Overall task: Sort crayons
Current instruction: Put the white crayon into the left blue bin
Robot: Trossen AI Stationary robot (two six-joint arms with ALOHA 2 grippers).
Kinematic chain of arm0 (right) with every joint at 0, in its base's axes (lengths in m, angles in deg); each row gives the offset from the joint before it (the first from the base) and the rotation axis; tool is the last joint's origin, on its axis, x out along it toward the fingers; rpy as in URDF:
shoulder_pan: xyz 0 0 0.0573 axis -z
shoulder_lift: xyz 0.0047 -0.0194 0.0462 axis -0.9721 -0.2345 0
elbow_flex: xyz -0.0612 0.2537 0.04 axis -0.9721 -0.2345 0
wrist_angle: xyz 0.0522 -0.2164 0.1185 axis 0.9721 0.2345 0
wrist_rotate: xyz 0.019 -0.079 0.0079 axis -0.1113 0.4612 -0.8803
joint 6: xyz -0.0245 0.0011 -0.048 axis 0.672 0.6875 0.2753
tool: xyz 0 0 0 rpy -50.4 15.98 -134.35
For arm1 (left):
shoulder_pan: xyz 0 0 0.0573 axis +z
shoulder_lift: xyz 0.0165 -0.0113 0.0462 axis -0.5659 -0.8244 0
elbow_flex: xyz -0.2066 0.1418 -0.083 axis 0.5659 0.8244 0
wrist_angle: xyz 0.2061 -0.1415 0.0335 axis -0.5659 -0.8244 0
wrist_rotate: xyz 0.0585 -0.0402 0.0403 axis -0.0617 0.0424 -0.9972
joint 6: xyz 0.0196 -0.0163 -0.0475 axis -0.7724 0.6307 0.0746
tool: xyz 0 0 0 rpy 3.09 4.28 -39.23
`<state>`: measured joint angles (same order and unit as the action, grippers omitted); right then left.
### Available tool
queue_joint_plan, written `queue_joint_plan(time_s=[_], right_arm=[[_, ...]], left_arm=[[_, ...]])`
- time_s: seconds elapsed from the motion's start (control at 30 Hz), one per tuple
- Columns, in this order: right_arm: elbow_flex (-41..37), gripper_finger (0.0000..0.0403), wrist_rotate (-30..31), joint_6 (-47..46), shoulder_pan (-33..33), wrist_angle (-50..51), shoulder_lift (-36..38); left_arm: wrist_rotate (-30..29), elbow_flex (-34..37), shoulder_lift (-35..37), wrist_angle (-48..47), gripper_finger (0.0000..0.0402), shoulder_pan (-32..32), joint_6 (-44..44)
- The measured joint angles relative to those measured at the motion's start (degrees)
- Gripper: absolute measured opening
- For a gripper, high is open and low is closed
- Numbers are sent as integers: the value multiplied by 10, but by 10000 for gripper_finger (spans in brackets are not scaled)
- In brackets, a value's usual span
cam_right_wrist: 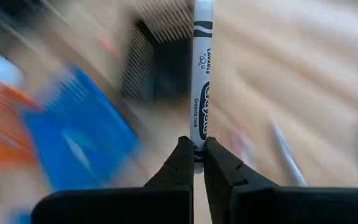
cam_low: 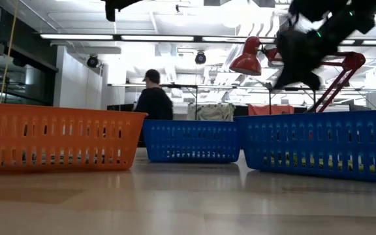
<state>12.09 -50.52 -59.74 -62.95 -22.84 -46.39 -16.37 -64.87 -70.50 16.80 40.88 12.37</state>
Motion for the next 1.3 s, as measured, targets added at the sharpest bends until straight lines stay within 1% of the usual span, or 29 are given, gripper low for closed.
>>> queue_joint_plan(time_s=[0.1, 0.27, 0.4, 0.5, 0.7, 0.9, 1.1, 1.3], right_arm=[[0, 1, -6, 1, -2, -149, -4], [1, 1, -45, 39, -12, -367, -45], [1, 1, -62, 64, -27, -462, -77], [1, 1, -64, 64, -34, -486, -94], [1, 1, -74, 60, -46, -492, -113], [1, 1, -75, 47, -50, -514, -114], [1, 0, -71, 41, -50, -546, -113], [1, 0, -61, 30, -50, -548, -113]], left_arm=[[0, 0, -2, -7, 165, 0, 12], [4, 0, -2, -13, 165, 0, 20], [5, 0, -2, -13, 165, 0, 27], [5, 0, -2, -13, 165, 0, 30], [5, 0, -2, -13, 165, 0, 30], [5, 1, -2, -19, 165, 0, 30], [5, 1, -2, -53, 165, 0, 30], [6, 1, -2, -67, 165, 0, 30]])
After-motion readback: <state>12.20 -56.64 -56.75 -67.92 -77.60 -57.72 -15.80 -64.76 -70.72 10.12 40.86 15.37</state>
